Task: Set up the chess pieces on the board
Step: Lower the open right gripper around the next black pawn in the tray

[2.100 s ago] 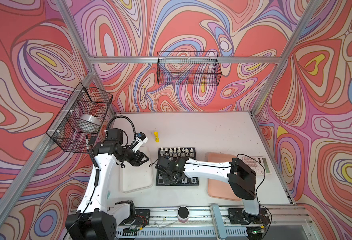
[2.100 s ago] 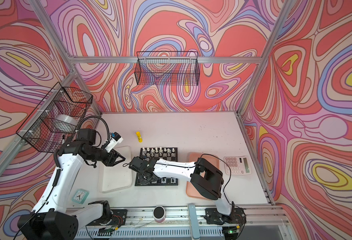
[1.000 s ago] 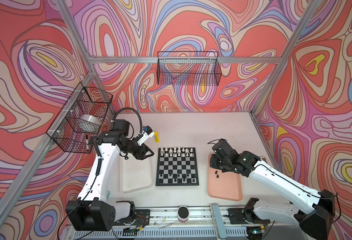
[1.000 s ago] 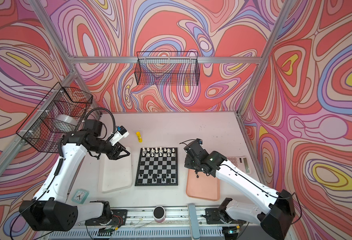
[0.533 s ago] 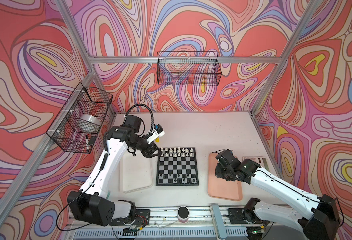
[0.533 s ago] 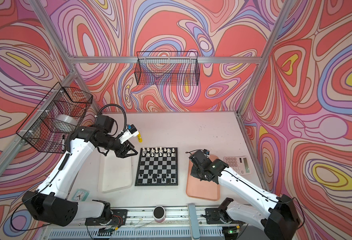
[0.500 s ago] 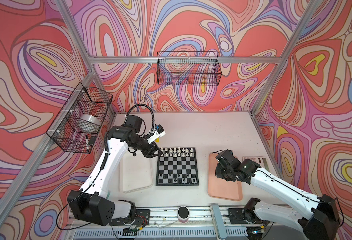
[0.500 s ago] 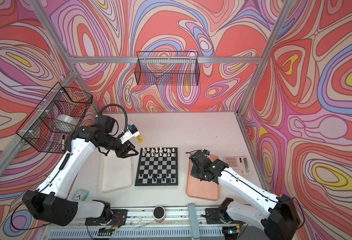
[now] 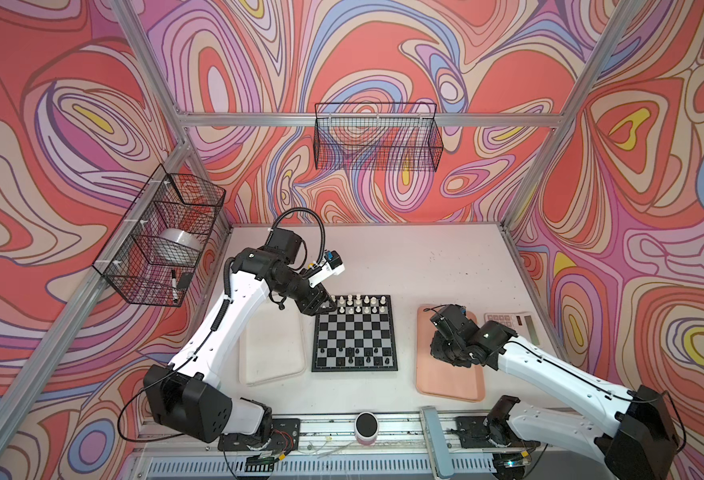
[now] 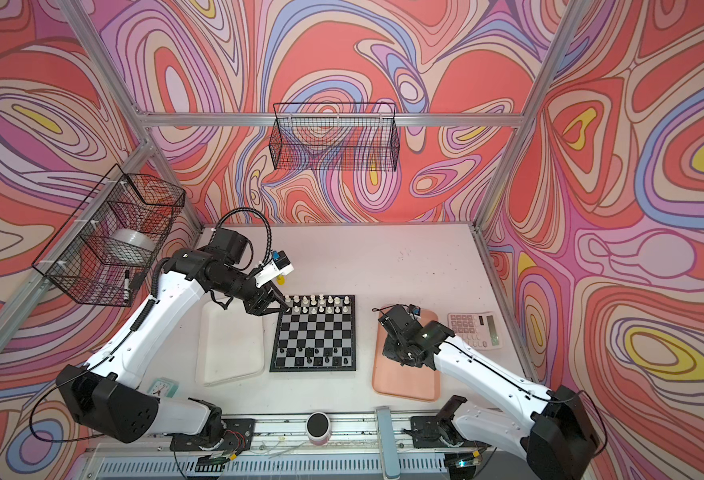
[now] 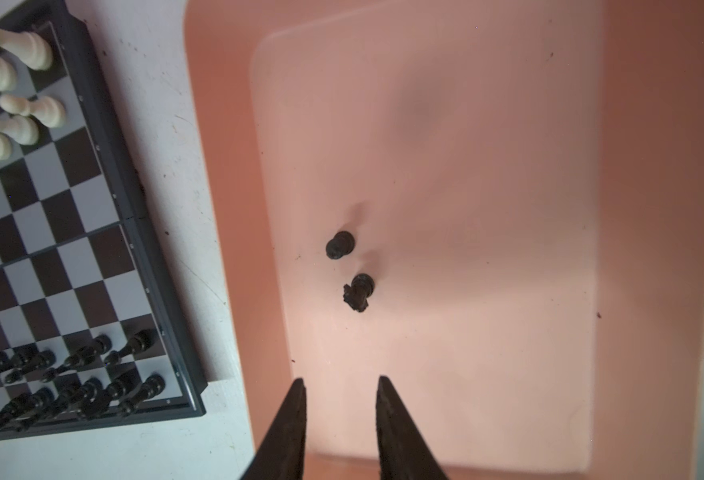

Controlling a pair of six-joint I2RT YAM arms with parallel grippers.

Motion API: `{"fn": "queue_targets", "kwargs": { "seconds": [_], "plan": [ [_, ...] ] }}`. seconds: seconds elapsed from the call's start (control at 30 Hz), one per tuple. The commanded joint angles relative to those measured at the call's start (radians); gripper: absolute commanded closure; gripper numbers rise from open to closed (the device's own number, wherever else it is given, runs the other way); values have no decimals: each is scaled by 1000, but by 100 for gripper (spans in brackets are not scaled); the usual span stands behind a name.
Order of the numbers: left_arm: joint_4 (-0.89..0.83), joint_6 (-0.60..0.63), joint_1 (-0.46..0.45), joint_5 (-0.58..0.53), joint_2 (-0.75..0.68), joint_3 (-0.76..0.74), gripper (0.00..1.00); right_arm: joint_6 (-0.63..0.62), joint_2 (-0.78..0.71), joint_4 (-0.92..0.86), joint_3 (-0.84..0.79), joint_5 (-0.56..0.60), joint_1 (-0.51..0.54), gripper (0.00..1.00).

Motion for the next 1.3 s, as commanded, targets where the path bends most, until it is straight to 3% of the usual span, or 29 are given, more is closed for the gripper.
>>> {"fn": "queue_targets", "kwargs": {
  "seconds": [0.0, 0.6, 1.27],
  "plan": [
    [-7, -10, -7, 19, 8, 25, 47, -13, 43, 36, -14, -6, -10, 73],
    [3, -31, -6, 7, -2, 11, 48, -105, 227, 62, 42, 40, -15, 76],
    [14, -49, -7, -10, -31, -11, 47, -170, 321, 86, 78, 72, -27, 80]
  ]
}}
